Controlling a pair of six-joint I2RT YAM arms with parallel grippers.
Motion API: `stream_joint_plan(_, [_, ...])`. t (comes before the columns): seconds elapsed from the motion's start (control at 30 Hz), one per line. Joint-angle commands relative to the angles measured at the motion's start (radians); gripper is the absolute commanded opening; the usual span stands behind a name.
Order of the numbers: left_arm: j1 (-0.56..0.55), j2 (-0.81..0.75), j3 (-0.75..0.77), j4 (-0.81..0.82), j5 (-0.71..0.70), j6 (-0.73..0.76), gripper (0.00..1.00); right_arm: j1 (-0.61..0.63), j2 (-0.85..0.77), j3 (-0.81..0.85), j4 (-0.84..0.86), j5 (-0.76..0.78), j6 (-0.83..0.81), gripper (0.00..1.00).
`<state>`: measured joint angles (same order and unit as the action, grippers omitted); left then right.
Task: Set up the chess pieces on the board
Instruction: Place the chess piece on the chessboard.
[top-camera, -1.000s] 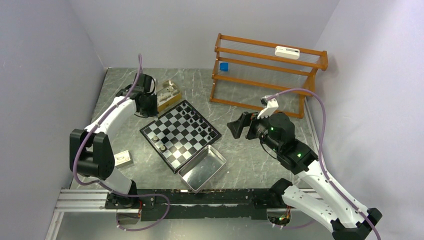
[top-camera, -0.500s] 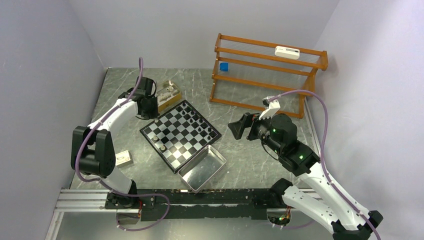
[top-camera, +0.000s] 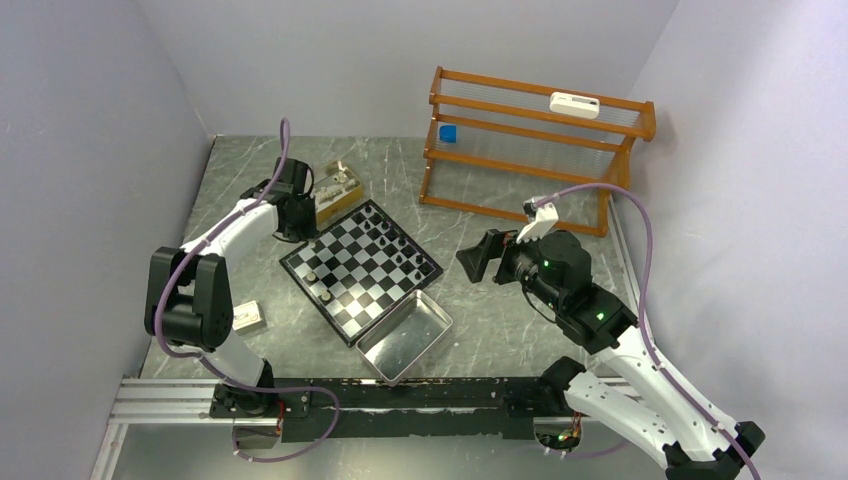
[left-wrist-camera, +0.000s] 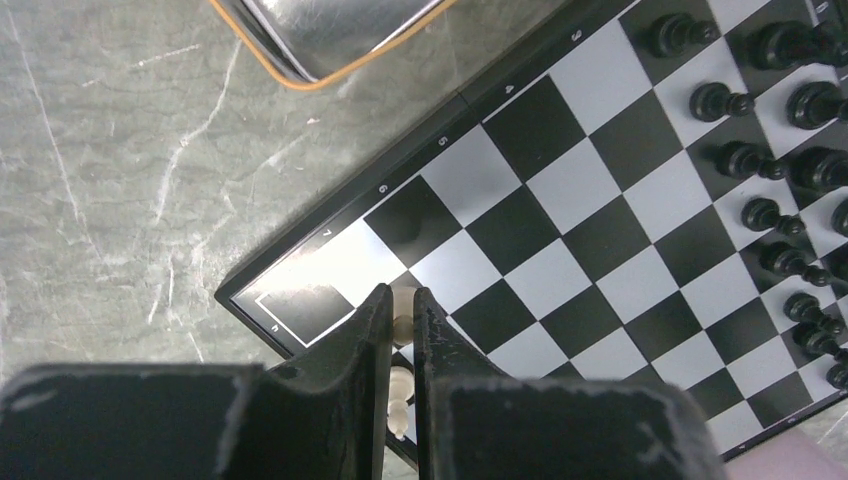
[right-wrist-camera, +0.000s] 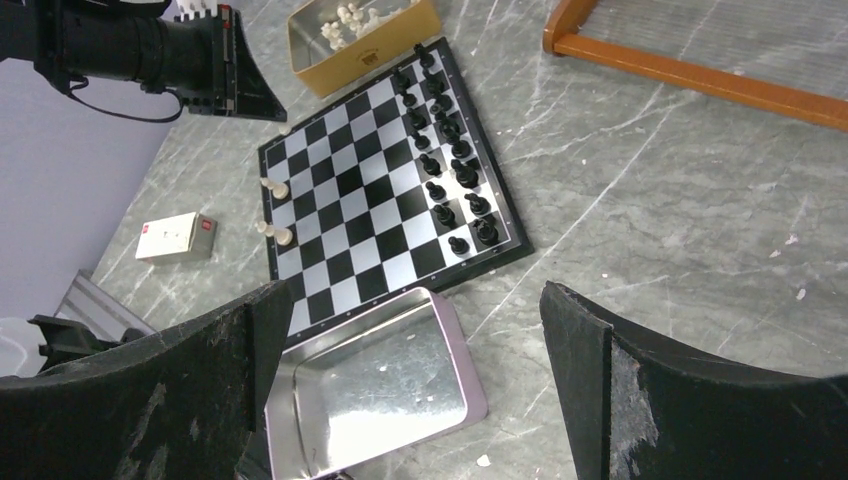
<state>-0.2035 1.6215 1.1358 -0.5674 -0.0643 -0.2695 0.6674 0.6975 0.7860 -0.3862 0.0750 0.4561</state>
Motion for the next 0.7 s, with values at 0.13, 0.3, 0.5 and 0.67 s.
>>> stream_joint_plan(0.13, [0.003, -0.015, -0.084, 0.028, 0.009, -0.001, 0.16, 0.004, -0.01, -0.007, 0.014, 0.005, -0.019, 1.0])
stream_joint_plan(0.3, [-0.014, -0.01, -0.084, 0.024, -0.001, -0.002, 0.16, 0.003, -0.006, -0.007, 0.019, 0.006, -0.019, 1.0])
stream_joint_plan(0.5, [-0.022, -0.025, -0.088, 0.014, 0.028, -0.002, 0.16, 0.003, 0.003, 0.004, 0.013, 0.012, -0.028, 1.0])
stream_joint_plan(0.67, [-0.026, -0.054, -0.114, 0.01, 0.041, -0.002, 0.17, 0.003, 0.005, 0.0, 0.024, 0.011, -0.026, 1.0])
